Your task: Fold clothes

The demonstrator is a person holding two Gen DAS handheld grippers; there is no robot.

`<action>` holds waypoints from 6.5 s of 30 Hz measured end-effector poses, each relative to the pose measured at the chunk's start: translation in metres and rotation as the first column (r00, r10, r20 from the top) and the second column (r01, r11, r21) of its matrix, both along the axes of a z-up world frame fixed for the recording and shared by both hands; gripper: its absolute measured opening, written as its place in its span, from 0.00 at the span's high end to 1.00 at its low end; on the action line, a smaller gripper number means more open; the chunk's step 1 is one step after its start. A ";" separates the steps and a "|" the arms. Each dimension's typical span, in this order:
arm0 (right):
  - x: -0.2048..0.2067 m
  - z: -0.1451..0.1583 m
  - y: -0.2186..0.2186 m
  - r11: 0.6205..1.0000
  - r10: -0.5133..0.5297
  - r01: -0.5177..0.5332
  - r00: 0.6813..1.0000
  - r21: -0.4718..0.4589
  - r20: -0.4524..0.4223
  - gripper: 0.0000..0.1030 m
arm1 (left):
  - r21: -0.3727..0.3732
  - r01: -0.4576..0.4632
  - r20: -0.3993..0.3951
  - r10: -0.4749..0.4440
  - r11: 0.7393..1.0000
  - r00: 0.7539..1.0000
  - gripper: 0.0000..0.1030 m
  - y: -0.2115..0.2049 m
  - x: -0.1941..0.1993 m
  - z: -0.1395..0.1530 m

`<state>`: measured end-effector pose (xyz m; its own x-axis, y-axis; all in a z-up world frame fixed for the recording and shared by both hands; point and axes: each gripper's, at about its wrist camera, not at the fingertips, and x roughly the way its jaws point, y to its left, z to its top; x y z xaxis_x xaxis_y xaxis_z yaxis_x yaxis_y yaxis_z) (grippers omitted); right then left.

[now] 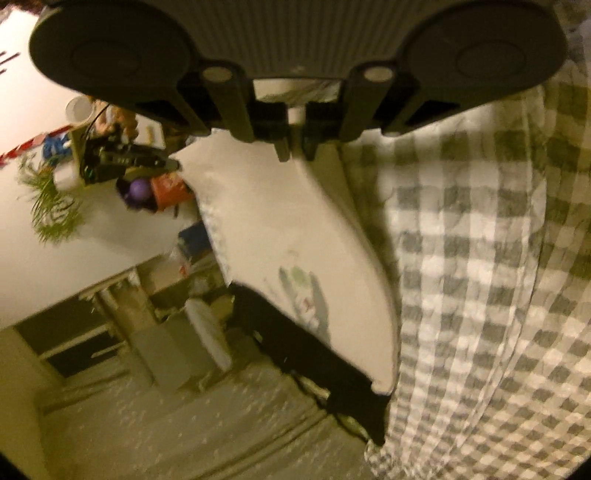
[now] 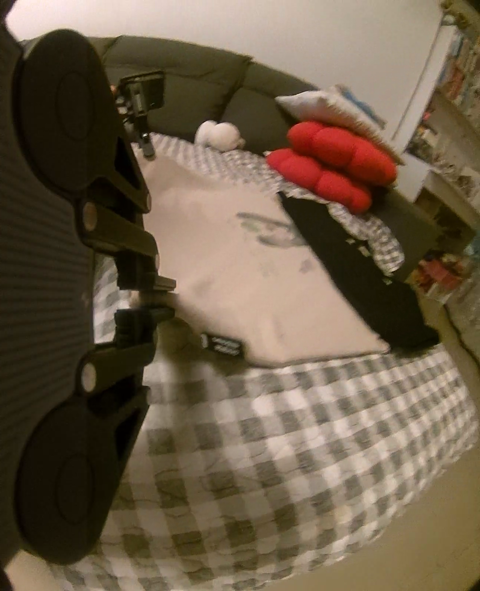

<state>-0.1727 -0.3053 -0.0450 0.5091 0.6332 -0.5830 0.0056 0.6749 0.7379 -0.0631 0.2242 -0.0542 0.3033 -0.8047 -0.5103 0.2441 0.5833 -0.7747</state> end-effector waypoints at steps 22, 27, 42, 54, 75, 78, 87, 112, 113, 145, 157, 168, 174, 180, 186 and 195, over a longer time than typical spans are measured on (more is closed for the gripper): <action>0.068 0.022 0.000 0.957 -0.288 0.289 0.954 -0.003 0.086 0.90 | -0.061 -0.353 0.044 0.356 0.933 0.933 0.94 0.005 0.057 0.027; 0.096 0.007 -0.001 0.933 -0.358 0.359 0.933 -0.014 0.048 0.90 | -0.061 -0.431 -0.007 0.431 0.901 0.902 0.94 0.003 0.081 0.013; 0.117 -0.031 -0.013 0.929 -0.369 0.369 0.929 0.001 -0.006 0.69 | -0.057 -0.488 -0.065 0.484 0.871 0.873 0.90 0.004 0.105 -0.027; 0.096 0.017 0.053 0.946 -0.104 0.182 0.954 -0.270 0.280 0.61 | 0.187 -0.368 0.308 0.301 0.911 0.903 0.80 -0.040 0.077 0.034; 0.135 -0.009 0.174 0.895 0.305 -0.188 0.920 -0.405 0.245 0.60 | 0.532 -0.103 0.362 -0.116 0.840 0.925 0.80 -0.165 0.078 0.008; 0.136 -0.016 0.183 0.872 0.323 -0.195 0.918 -0.449 0.230 0.61 | 0.539 -0.123 0.381 -0.111 0.833 0.918 0.80 -0.165 0.081 0.009; 0.150 -0.024 0.191 0.831 0.269 -0.058 0.913 -0.553 0.307 0.71 | 0.516 -0.254 0.449 -0.005 0.818 0.894 0.80 -0.163 0.099 0.007; 0.120 0.010 0.129 0.776 0.171 0.098 0.918 -0.623 0.358 0.65 | 0.435 -0.396 0.495 0.153 0.808 0.855 0.76 -0.105 0.076 0.029; 0.117 0.010 0.122 0.773 0.163 0.108 0.919 -0.625 0.359 0.64 | 0.428 -0.412 0.497 0.170 0.804 0.851 0.75 -0.100 0.075 0.030; 0.116 -0.018 0.072 0.729 0.011 0.277 0.910 -0.626 0.416 1.00 | 0.417 -0.463 0.534 0.201 0.782 0.821 0.68 -0.086 0.089 0.006; 0.103 -0.013 0.054 0.770 -0.071 0.324 0.899 -0.549 0.432 0.85 | 0.424 -0.468 0.527 0.209 0.775 0.824 0.68 -0.093 0.095 0.001; 0.127 -0.035 0.094 0.698 0.083 0.231 0.914 -0.678 0.398 0.63 | 0.434 -0.466 0.530 0.200 0.771 0.824 0.68 -0.093 0.096 -0.003; 0.119 -0.029 0.088 0.708 0.064 0.259 0.903 -0.657 0.425 0.92 | 0.432 -0.467 0.532 0.200 0.771 0.823 0.68 -0.093 0.096 -0.004; 0.111 -0.017 0.068 0.758 -0.028 0.314 0.891 -0.571 0.453 0.92 | 0.429 -0.468 0.532 0.203 0.773 0.822 0.70 -0.092 0.096 -0.004; 0.120 -0.032 0.046 0.798 -0.142 0.322 0.922 -0.510 0.360 0.92 | 0.435 -0.484 0.539 0.211 0.759 0.816 0.82 -0.090 0.096 -0.004; 0.113 -0.027 0.048 0.813 -0.129 0.323 0.912 -0.484 0.390 0.64 | 0.355 -0.528 0.593 0.250 0.771 0.765 0.96 -0.081 0.084 0.007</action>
<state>-0.0597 -0.2577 -0.0721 0.8170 0.1185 -0.5643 0.0347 0.9668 0.2533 0.0210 0.1432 -0.0473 0.8451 -0.2461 -0.4746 0.1643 0.9643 -0.2075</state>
